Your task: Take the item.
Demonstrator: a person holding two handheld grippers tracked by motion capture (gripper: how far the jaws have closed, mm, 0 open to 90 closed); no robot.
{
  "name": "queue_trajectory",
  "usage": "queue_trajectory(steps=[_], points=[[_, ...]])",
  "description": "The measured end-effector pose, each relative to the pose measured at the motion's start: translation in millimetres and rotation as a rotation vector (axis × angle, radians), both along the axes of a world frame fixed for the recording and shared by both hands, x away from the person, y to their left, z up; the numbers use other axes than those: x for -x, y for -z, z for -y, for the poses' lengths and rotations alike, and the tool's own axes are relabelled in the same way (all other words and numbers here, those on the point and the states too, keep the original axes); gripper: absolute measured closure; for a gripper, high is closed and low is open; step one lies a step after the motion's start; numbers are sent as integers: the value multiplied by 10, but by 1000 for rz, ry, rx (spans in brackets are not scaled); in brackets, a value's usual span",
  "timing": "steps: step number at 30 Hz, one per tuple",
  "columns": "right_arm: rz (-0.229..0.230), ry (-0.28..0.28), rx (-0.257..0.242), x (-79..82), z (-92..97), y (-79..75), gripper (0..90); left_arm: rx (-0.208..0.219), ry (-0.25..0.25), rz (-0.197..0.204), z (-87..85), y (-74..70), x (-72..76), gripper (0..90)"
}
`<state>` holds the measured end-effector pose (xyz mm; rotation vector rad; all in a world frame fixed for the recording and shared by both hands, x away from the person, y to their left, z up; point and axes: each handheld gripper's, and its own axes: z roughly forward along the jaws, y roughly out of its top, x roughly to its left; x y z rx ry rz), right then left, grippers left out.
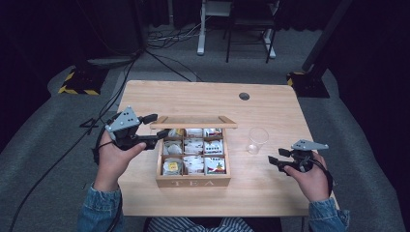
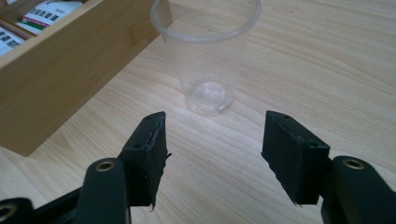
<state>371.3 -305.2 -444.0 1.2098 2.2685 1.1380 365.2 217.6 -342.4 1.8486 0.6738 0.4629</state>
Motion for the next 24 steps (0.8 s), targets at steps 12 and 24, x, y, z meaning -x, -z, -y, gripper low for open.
queue_trajectory(steps=[12, 24], points=[[46, -19, -25, 206, -139, -303, 443, -8, 3, 6, 6, -3, 7, 342], [74, -63, -55, 142, -618, -573, 461, 4, 12, 12, -19, -24, 3, 342]])
